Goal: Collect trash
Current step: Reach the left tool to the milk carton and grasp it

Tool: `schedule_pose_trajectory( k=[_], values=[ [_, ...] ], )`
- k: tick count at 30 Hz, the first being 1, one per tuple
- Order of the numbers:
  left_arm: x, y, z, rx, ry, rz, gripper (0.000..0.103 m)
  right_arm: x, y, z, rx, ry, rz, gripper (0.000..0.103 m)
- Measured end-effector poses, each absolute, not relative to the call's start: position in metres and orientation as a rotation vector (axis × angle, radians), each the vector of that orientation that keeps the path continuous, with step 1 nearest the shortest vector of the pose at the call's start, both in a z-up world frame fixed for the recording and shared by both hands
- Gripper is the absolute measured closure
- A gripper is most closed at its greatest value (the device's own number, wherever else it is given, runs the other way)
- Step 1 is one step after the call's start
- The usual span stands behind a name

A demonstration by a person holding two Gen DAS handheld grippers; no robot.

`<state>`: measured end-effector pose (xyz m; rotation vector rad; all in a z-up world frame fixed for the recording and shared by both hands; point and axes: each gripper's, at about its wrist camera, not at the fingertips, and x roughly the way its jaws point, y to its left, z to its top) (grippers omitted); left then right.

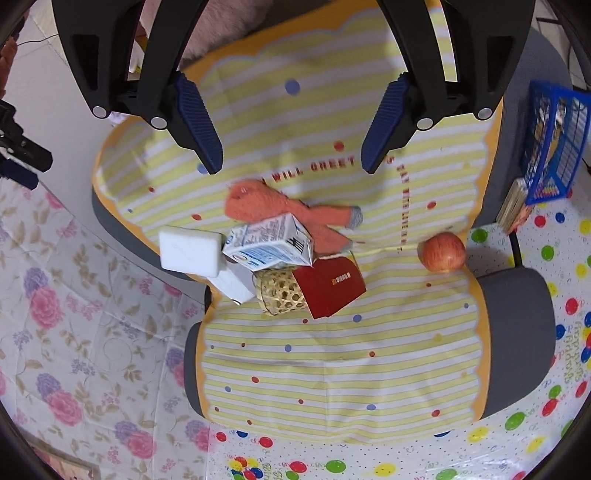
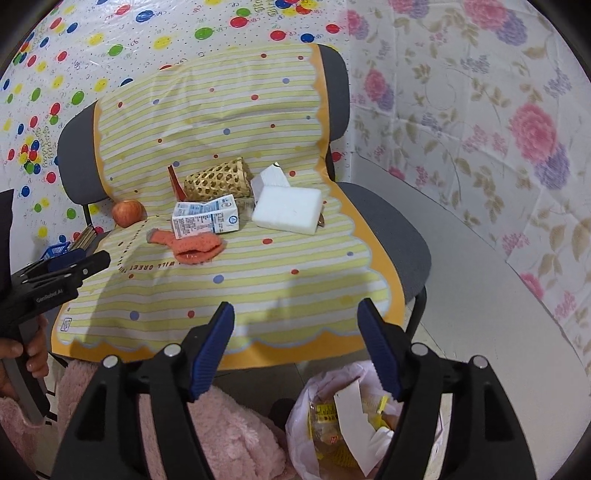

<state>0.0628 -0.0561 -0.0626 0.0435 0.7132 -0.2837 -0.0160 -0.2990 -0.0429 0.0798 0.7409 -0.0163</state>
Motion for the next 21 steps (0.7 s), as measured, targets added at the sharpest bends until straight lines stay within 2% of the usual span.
schedule_pose_trajectory(
  k=[2,7,16,18,21],
  values=[
    [0.074,-0.061,-0.066,0.062,0.712,-0.288,0.025,-0.005,-0.298,-0.043,0.077,0.737,-0.015,0.024],
    [0.107,-0.072,-0.076,0.076,0.711,-0.309,0.019,0.024,-0.301,-0.052,0.087,0.762,-0.013,0.017],
    [0.178,-0.089,-0.103,0.079,0.754,-0.379,0.019,0.052,-0.304,-0.07,0.113,0.802,-0.005,0.016],
    [0.191,-0.09,-0.107,0.091,0.758,-0.385,0.015,0.057,-0.306,-0.072,0.111,0.808,-0.006,0.016],
    [0.207,-0.091,-0.111,0.091,0.767,-0.401,0.014,0.064,-0.306,-0.076,0.109,0.819,-0.007,0.016]
  ],
)
